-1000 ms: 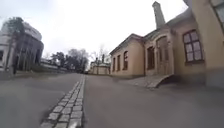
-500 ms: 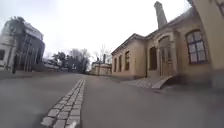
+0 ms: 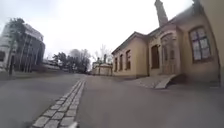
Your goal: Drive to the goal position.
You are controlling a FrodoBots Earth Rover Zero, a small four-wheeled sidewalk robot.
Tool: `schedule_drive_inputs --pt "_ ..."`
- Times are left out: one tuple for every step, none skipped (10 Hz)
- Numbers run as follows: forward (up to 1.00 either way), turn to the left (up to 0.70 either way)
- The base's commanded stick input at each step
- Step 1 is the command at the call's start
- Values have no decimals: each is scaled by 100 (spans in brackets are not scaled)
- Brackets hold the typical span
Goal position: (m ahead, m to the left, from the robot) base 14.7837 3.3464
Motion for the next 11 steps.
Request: schedule_drive_inputs --pt "70 -35" --pt "70 -29" --pt "70 0" --pt "70 0" --pt "70 0" --pt "70 0" --pt "70 0" --pt "70 0" --pt "70 0" --pt "70 0" --pt "70 0"
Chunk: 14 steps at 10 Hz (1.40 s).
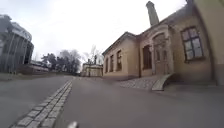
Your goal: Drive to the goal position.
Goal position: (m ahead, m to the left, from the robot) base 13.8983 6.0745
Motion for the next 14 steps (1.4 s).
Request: schedule_drive_inputs --pt "70 0" --pt "70 0" --pt "70 0" --pt "70 13" --pt "70 28" --pt "70 26" --pt "70 11" --pt "70 3" --pt "70 13" --pt "70 23" --pt "70 33" --pt "70 0" --pt "70 0" --pt "70 0"
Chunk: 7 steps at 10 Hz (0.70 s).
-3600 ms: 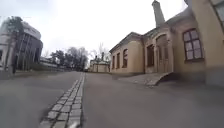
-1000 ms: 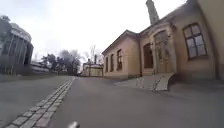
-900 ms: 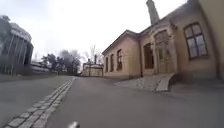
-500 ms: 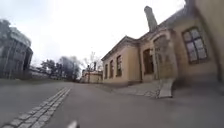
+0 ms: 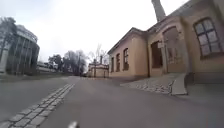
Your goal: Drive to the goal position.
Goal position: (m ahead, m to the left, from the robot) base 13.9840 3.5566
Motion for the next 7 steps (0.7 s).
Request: schedule_drive_inputs --pt "70 0" --pt "70 0" --pt "70 0" --pt "70 0" --pt "70 0" --pt "70 0" --pt "70 0"
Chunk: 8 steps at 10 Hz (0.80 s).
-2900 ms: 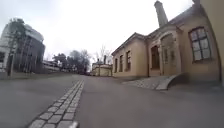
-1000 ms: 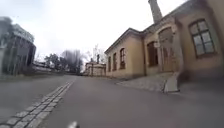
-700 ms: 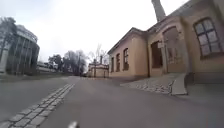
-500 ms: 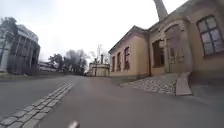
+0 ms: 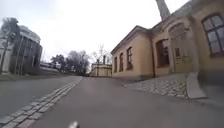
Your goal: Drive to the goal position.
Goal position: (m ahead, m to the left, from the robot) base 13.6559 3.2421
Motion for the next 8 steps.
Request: schedule_drive_inputs --pt "70 0" --pt "70 0" --pt "70 0" --pt "70 0" --pt "70 0" --pt "70 0" --pt "70 0" --pt "70 0"
